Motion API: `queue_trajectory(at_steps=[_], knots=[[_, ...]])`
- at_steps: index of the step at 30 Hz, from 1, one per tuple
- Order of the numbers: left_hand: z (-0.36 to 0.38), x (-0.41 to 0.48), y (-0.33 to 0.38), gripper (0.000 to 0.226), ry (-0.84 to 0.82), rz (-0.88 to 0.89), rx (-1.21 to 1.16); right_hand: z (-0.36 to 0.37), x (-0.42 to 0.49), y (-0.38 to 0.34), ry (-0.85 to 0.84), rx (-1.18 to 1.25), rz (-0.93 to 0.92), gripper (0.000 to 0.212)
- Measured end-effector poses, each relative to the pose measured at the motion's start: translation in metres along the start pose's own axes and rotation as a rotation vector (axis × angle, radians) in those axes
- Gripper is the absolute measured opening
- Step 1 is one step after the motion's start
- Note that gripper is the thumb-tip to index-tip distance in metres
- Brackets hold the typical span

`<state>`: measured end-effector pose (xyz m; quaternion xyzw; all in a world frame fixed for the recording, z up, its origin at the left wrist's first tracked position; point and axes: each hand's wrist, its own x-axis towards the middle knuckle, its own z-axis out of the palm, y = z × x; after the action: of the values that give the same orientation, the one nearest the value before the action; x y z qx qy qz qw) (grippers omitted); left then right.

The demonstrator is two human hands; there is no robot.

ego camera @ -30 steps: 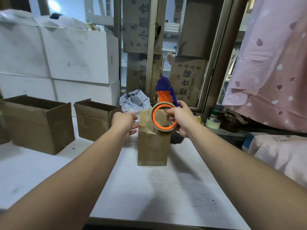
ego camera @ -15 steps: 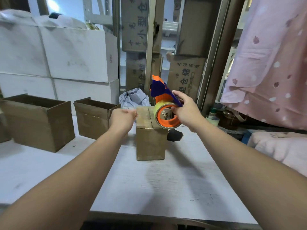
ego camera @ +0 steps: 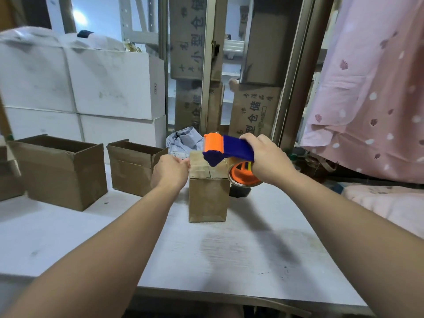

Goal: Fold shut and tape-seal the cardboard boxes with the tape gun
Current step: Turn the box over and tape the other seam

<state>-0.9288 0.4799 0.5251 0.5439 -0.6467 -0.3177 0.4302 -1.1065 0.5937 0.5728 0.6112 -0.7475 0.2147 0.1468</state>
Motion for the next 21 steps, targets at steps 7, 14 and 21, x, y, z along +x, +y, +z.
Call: queue_trajectory(at_steps=[7, 14, 21], knots=[[0.001, -0.007, -0.001, 0.027, -0.007, 0.013, 0.011, 0.000, 0.003, 0.005, 0.030, 0.065, 0.047, 0.061], [0.009, -0.009, -0.012, 0.024, 0.051, -0.071, 0.100, 0.005, 0.007, -0.004, -0.034, -0.112, 0.021, 0.058], [0.012, -0.004, -0.015, 0.028, 0.005, -0.102, 0.196, 0.007, 0.012, -0.005, -0.065, -0.127, 0.026, 0.061]])
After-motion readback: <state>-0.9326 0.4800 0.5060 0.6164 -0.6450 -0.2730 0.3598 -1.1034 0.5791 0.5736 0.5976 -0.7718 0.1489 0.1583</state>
